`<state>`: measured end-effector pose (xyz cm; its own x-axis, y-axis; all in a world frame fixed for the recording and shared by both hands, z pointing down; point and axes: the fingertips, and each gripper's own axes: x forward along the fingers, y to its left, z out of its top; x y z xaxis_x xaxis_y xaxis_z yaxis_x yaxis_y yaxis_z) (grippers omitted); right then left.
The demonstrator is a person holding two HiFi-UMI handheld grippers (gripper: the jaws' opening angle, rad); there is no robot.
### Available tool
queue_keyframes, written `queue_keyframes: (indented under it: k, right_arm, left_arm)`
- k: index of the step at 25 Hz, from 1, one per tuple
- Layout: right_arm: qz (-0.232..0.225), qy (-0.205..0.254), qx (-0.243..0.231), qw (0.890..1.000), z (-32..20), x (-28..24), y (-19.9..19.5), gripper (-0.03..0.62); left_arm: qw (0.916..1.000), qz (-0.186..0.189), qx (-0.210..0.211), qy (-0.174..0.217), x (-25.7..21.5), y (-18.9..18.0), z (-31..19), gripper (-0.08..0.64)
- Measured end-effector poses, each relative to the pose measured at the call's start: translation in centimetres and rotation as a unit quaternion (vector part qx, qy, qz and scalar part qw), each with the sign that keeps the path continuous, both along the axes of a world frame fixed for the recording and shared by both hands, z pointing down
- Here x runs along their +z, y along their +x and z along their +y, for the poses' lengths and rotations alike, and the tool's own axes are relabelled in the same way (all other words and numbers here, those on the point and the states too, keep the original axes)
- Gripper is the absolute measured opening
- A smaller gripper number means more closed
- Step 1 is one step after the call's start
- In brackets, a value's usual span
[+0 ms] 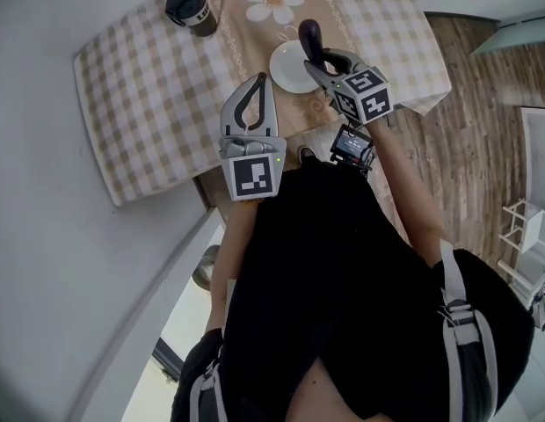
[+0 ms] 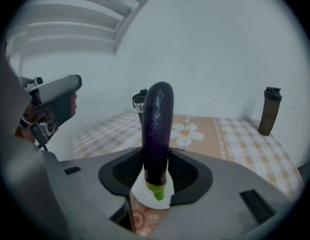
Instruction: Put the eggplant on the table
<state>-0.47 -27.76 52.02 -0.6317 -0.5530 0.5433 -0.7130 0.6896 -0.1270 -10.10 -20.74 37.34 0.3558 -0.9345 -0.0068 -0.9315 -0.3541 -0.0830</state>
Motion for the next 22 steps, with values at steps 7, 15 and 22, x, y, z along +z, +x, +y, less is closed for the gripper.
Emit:
queue_keyframes:
  k: [7, 15, 22]
  right_arm:
    - [0.018, -0.047, -0.014, 0.999, 0.2, 3.3, -0.9, 0.164]
    - [0.046, -0.081, -0.017, 0.995, 0.1, 5.7, -0.8, 0.164]
    - [0.069, -0.105, -0.015, 0.992, 0.5, 7.3, -0.4, 0.164]
  left_arm:
    - [1.0, 0.001, -0.002, -0.004, 0.5, -0.1, -0.1, 0.003]
    - [1.0, 0.002, -0.009, -0.004, 0.4, -0.5, -0.3, 0.003]
    - [0.9999, -0.002, -0.01, -0.009, 0.8, -0.6, -0.1, 0.003]
